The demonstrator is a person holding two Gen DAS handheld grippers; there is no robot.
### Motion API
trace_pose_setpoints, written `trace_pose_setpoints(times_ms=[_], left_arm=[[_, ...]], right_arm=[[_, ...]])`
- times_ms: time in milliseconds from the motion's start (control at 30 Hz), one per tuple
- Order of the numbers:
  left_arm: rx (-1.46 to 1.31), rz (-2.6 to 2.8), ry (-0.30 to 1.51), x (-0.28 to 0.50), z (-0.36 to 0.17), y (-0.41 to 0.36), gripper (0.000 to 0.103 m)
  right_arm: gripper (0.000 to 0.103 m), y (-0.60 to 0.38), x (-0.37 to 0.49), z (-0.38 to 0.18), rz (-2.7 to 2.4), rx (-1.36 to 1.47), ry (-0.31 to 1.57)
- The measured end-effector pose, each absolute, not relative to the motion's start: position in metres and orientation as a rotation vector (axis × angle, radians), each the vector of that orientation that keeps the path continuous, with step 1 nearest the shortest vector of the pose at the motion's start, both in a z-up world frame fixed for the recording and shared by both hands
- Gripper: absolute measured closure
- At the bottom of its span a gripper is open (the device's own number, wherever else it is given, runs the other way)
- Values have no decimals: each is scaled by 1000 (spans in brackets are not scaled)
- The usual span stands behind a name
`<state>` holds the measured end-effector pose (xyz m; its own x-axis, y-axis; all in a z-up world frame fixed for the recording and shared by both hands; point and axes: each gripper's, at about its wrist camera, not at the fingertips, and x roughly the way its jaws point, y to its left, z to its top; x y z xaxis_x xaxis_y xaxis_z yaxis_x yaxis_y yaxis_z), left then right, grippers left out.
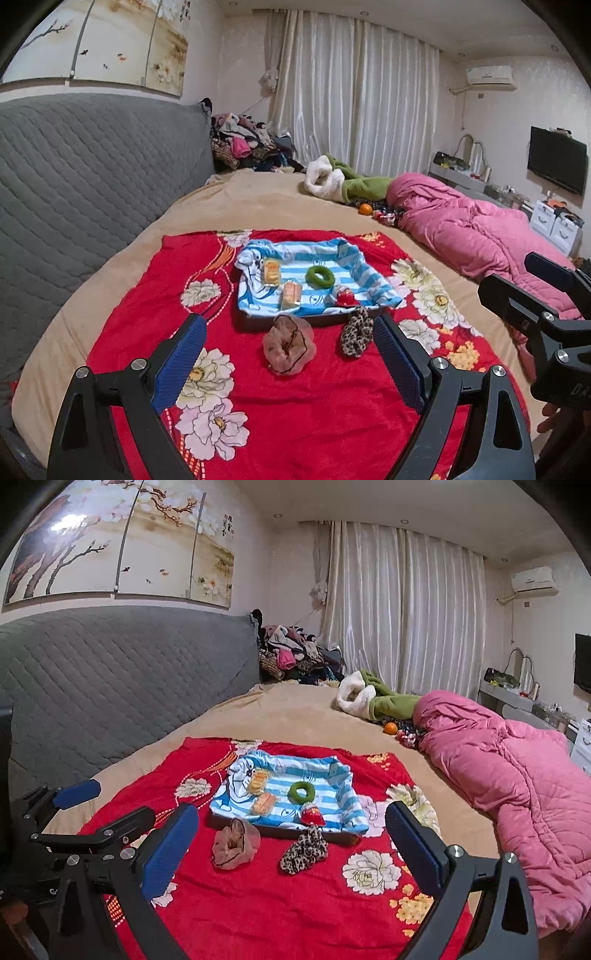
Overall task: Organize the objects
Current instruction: 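Move left tool toward the sheer beige scrunchie while right tool approaches the leopard-print scrunchie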
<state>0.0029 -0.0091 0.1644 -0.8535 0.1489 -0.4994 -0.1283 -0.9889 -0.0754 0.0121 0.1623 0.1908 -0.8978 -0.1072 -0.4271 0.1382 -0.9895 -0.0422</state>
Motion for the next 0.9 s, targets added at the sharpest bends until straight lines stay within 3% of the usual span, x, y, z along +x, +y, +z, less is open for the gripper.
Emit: trace_pose_setpoints(times_ms=[900], left_arm=[[-1134,2784,-45,-67,24,2,11]], right_arm=[[1,170,-51,63,-2841,1013,91]])
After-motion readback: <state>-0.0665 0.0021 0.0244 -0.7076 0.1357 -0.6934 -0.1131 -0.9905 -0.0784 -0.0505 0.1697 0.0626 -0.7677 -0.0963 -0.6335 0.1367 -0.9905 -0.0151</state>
